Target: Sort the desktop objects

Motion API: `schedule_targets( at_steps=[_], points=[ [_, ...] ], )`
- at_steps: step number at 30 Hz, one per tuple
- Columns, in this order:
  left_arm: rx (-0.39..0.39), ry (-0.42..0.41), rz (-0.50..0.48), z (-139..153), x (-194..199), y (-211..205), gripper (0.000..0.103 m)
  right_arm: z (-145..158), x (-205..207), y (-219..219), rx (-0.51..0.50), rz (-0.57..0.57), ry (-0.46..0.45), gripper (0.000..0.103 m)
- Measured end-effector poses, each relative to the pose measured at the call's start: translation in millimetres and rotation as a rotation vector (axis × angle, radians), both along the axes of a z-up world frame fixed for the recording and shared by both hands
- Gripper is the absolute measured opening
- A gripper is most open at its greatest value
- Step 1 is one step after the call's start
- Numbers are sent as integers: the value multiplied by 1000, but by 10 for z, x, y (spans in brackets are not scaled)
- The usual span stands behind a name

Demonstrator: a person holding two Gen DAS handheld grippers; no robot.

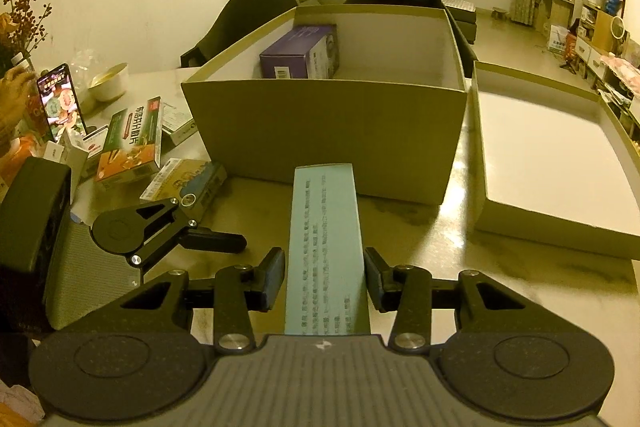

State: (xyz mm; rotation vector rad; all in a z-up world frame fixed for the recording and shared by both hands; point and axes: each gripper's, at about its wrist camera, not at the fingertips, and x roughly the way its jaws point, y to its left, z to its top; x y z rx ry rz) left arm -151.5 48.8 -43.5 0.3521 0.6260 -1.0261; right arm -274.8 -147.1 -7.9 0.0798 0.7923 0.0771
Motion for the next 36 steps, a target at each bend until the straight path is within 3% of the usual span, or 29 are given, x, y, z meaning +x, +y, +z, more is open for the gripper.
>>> schedule_targets(
  at_steps=[36],
  points=[
    [0,0,0,-4,4,-8,103,-67,142,46,-13,7,8,47]
  ],
)
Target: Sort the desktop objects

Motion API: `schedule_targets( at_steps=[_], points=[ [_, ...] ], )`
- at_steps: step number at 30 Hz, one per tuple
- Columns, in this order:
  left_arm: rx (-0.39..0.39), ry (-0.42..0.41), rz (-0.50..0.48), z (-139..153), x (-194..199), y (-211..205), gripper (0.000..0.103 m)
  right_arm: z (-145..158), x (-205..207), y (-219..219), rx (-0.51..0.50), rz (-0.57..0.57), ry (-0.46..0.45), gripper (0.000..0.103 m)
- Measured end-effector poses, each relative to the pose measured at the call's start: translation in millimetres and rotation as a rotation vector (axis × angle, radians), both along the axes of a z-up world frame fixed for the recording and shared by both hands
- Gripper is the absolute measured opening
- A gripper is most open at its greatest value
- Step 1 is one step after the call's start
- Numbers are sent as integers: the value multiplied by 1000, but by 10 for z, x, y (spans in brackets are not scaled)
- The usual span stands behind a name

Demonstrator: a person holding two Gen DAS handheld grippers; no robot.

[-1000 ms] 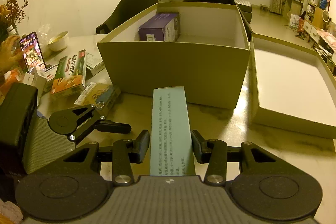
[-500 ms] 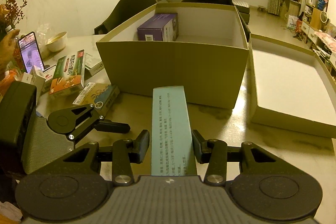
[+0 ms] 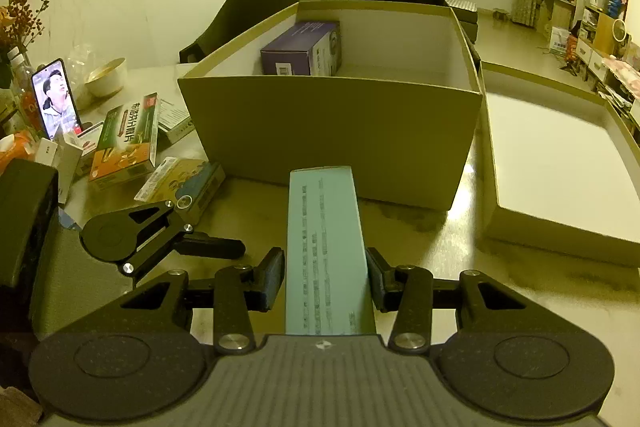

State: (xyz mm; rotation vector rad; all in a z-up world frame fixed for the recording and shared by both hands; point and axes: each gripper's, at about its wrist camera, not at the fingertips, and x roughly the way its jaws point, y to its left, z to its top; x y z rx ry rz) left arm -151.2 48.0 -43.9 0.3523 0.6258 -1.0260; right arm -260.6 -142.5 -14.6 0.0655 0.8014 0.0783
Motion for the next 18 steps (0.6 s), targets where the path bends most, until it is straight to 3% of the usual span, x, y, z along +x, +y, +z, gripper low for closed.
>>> schedule_targets(
  at_steps=[7,18],
  points=[
    [0,0,0,0,-1,2,103,-2,115,-6,1,9,13,42],
    [0,0,0,-1,2,10,103,146,121,15,15,37,-17,41]
  ],
)
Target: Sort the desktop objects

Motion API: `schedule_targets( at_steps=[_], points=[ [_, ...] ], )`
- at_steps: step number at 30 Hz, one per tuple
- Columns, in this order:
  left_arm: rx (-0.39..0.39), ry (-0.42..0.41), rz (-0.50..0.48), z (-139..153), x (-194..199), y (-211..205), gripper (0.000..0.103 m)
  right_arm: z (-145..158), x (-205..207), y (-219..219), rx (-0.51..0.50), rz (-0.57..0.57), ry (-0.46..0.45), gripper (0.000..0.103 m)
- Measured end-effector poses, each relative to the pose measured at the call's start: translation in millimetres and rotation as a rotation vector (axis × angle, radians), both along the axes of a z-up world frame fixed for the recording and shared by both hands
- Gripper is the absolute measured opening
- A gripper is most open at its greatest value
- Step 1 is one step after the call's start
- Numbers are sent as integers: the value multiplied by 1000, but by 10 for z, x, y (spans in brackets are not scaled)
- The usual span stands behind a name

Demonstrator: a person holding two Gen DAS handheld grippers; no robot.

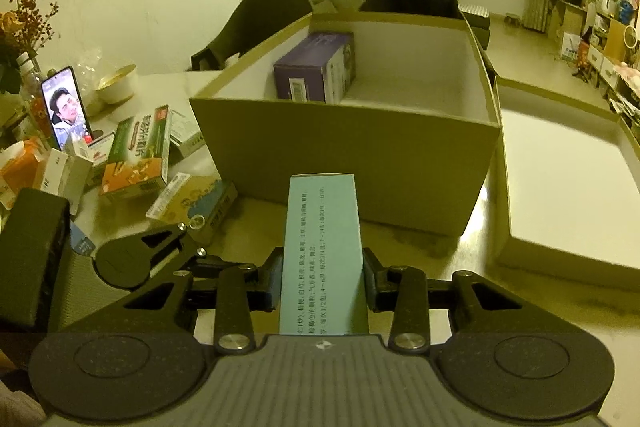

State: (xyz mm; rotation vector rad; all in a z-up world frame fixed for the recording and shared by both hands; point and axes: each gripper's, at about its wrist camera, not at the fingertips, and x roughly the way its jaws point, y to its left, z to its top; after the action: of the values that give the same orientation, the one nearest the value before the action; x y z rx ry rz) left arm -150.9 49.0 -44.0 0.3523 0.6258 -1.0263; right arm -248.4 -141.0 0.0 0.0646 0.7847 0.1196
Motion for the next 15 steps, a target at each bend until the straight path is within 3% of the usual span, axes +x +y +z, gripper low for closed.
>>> schedule_targets(
  at_steps=[10,15],
  points=[
    [-7,1,10,15,-14,40,103,170,-10,-3,16,27,-28,41],
    [-56,-14,61,104,-63,113,103,298,-12,-9,17,41,-48,41]
  ],
)
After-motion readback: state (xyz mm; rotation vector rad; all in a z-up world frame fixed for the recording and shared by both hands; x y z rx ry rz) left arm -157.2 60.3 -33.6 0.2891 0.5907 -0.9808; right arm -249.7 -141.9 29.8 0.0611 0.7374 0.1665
